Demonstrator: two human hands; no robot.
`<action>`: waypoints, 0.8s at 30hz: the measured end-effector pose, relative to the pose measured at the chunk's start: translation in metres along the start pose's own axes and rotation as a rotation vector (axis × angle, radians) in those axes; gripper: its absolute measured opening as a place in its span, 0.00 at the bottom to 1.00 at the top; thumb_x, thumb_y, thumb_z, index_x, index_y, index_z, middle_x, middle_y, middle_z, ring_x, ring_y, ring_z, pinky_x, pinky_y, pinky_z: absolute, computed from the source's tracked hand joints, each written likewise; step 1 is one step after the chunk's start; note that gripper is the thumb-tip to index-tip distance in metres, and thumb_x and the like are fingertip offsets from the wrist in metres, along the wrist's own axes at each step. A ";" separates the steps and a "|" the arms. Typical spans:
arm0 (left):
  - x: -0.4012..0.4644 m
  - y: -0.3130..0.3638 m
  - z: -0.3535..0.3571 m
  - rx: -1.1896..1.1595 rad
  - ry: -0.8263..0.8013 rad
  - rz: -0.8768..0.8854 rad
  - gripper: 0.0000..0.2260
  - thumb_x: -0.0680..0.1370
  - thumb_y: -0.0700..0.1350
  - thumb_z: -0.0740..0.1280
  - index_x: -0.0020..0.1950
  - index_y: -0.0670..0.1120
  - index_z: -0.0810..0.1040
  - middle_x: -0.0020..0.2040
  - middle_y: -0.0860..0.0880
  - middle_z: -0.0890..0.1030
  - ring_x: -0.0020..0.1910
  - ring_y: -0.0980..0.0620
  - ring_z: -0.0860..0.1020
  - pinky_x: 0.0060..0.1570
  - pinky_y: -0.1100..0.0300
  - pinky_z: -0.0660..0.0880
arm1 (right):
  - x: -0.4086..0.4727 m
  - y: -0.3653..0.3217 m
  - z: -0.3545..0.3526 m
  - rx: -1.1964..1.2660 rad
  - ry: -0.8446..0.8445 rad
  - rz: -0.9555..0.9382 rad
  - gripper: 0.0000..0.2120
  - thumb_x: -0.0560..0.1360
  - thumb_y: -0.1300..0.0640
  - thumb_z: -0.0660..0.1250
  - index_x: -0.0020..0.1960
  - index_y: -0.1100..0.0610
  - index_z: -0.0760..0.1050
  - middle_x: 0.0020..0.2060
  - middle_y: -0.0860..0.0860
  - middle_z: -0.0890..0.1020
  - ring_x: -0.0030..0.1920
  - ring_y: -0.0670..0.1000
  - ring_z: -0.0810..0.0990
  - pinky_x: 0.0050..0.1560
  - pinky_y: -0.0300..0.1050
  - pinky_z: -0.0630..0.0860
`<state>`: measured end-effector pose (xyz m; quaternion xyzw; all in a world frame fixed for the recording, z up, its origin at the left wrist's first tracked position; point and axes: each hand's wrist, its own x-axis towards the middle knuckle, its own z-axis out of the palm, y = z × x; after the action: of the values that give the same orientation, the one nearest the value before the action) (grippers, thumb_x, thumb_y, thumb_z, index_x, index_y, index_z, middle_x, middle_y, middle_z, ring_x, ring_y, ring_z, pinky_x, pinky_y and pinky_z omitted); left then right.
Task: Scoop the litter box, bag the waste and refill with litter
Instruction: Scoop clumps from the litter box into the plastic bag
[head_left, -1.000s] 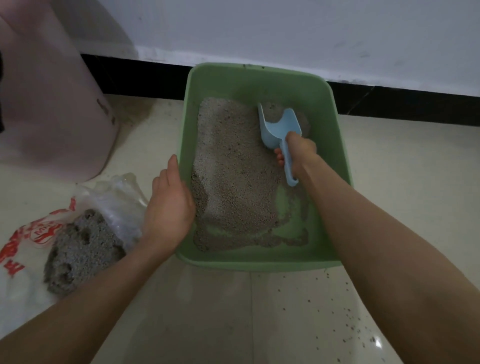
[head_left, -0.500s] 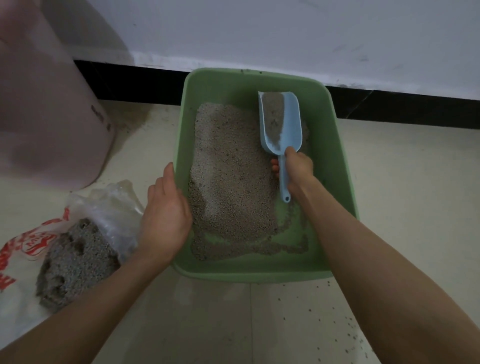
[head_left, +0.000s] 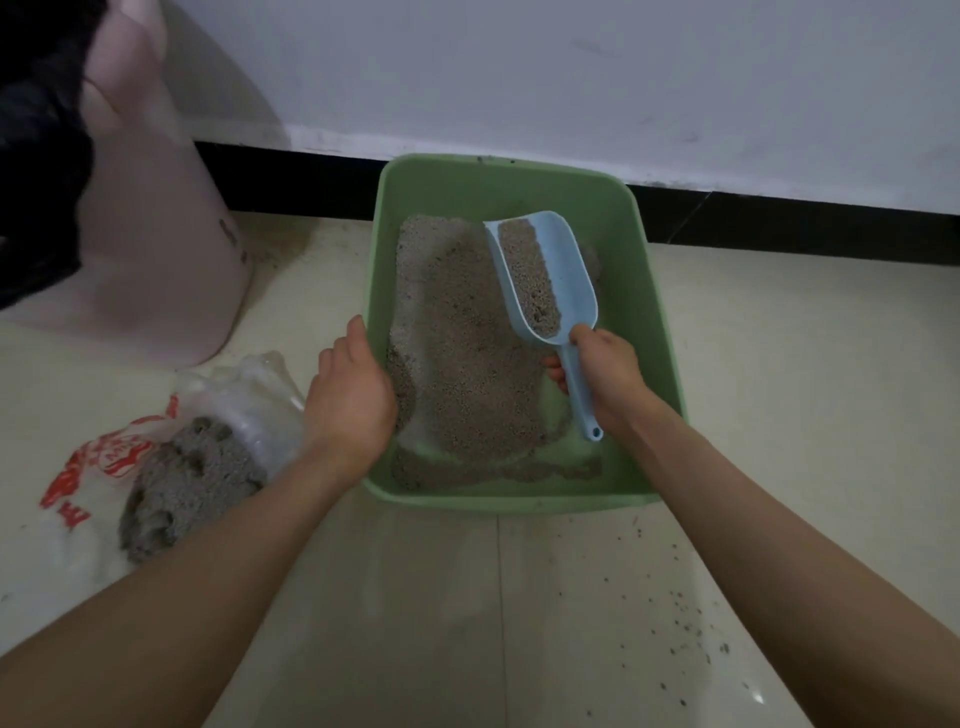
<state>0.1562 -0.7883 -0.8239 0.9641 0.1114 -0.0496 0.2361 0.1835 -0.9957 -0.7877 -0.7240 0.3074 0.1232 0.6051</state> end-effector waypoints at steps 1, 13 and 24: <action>0.000 0.001 -0.002 0.027 -0.022 0.003 0.24 0.78 0.35 0.51 0.74 0.40 0.50 0.64 0.37 0.68 0.61 0.39 0.66 0.56 0.46 0.66 | -0.008 -0.003 -0.001 -0.002 -0.002 -0.011 0.08 0.79 0.60 0.56 0.45 0.60 0.72 0.34 0.55 0.77 0.31 0.50 0.74 0.33 0.41 0.72; -0.014 -0.118 -0.088 0.108 -0.147 0.206 0.17 0.79 0.44 0.58 0.67 0.42 0.68 0.59 0.39 0.74 0.58 0.39 0.72 0.57 0.50 0.71 | -0.124 -0.018 0.028 -0.289 -0.255 -0.130 0.08 0.77 0.62 0.57 0.43 0.63 0.73 0.31 0.57 0.76 0.21 0.46 0.74 0.21 0.32 0.69; -0.047 -0.209 -0.118 0.226 -0.284 -0.257 0.26 0.74 0.55 0.66 0.65 0.39 0.69 0.61 0.37 0.74 0.61 0.37 0.71 0.59 0.51 0.69 | -0.165 -0.034 0.138 -1.279 -0.570 -0.391 0.16 0.77 0.59 0.58 0.33 0.62 0.76 0.19 0.49 0.76 0.20 0.46 0.72 0.23 0.33 0.70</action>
<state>0.0657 -0.5617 -0.8057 0.9455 0.1930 -0.2268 0.1317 0.1015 -0.8132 -0.7025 -0.9176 -0.1295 0.3522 0.1309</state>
